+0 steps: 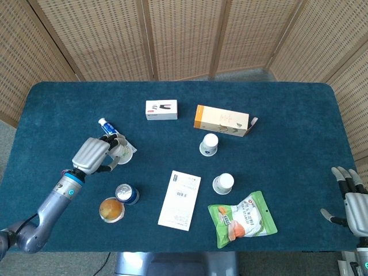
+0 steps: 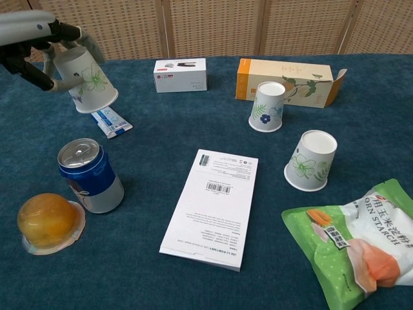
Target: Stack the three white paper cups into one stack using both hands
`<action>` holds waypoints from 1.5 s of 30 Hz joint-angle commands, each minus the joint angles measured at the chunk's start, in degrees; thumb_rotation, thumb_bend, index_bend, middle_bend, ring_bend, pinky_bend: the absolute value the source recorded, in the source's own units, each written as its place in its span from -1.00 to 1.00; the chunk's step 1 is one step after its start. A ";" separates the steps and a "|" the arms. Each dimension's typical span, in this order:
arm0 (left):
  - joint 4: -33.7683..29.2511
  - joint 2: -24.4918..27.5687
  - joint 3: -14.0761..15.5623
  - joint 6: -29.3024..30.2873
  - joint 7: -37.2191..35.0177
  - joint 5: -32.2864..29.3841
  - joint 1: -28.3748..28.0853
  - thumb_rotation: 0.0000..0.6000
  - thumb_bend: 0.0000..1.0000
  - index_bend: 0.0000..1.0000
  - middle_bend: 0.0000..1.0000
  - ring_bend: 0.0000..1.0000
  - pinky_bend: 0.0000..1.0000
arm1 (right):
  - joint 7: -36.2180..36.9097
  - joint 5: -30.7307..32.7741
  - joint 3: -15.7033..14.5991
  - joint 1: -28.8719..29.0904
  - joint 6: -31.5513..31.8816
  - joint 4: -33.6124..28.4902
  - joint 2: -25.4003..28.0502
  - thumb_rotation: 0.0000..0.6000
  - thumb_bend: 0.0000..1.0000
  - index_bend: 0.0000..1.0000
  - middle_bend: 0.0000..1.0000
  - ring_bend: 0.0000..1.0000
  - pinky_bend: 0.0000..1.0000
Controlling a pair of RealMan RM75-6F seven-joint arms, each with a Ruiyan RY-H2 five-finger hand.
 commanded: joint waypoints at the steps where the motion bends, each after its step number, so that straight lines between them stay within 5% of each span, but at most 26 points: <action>1: -2.63 1.93 -0.61 1.09 -1.52 1.12 0.28 1.00 -0.01 -0.44 -0.47 -0.37 0.17 | -0.14 -0.37 -0.23 -0.03 -0.02 -0.43 0.25 0.87 -0.62 -1.00 -1.00 -1.00 -0.22; 13: -4.17 2.24 -2.46 0.12 1.00 -0.30 -2.10 1.00 -0.01 -0.44 -0.47 -0.37 0.17 | 0.81 -2.97 -1.49 -0.61 0.69 -2.14 1.58 0.87 -0.62 -1.00 -1.00 -1.00 -0.22; 45: 3.01 -11.06 -7.00 -4.38 7.31 -6.51 -14.00 1.00 -0.01 -0.44 -0.47 -0.37 0.15 | 3.52 -9.84 -5.02 -1.35 1.09 -6.43 6.14 0.87 -0.62 -1.00 -1.00 -1.00 -0.21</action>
